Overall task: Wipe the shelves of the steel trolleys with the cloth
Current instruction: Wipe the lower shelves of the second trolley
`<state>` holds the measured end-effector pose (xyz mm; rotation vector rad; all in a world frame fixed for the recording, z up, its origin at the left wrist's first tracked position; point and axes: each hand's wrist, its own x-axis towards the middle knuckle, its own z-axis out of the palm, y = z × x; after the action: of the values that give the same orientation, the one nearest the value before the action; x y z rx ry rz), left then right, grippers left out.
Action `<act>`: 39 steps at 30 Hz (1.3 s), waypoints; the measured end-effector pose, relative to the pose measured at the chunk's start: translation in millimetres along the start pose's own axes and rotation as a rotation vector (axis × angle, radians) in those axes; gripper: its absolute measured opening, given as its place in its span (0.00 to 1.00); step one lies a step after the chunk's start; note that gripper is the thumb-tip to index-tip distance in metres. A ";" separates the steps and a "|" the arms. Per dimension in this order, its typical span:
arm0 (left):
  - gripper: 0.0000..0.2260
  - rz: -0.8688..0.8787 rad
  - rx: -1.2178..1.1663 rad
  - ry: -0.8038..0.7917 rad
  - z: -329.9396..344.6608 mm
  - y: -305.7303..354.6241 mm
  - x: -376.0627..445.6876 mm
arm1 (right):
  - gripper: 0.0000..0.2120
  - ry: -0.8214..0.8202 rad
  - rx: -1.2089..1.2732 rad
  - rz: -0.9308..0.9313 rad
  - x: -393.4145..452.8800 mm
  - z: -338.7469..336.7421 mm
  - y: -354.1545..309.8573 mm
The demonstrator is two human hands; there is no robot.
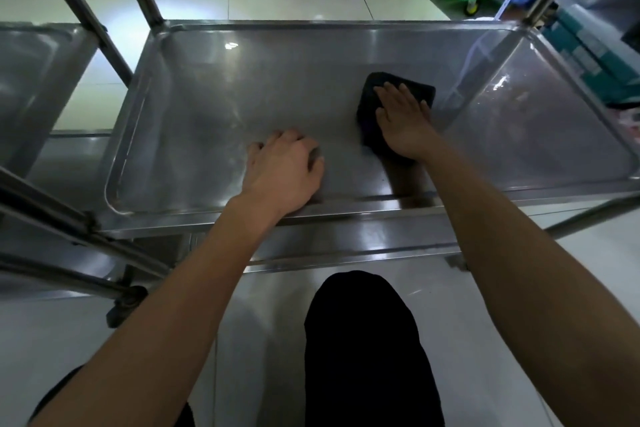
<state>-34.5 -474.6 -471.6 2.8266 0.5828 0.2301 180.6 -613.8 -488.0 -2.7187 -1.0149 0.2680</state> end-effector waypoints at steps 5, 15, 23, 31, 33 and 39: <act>0.16 -0.088 0.014 0.079 -19.8 -45.5 -14.0 | 0.25 -0.017 0.003 -0.104 21.2 16.8 -61.8; 0.17 -0.395 0.190 0.033 -60.5 -128.4 -67.8 | 0.25 -0.056 0.032 -0.387 46.6 68.0 -235.6; 0.14 -0.329 0.141 0.162 -53.9 -121.7 -105.3 | 0.24 -0.150 0.044 -0.538 36.5 75.8 -307.9; 0.13 -0.295 0.086 0.201 -48.5 -118.0 -124.2 | 0.25 -0.160 0.062 -0.600 -9.2 68.9 -278.4; 0.11 -0.269 0.100 0.204 -50.0 -114.7 -125.3 | 0.24 -0.147 0.059 -0.584 -20.3 66.3 -263.2; 0.11 -0.235 0.085 0.184 -52.6 -85.7 -111.0 | 0.24 -0.062 0.015 -0.502 -46.9 56.2 -202.2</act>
<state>-177.4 -432.6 -455.9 2.8019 0.9787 0.4319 6.4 -488.0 -482.3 -2.3486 -1.6512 0.2661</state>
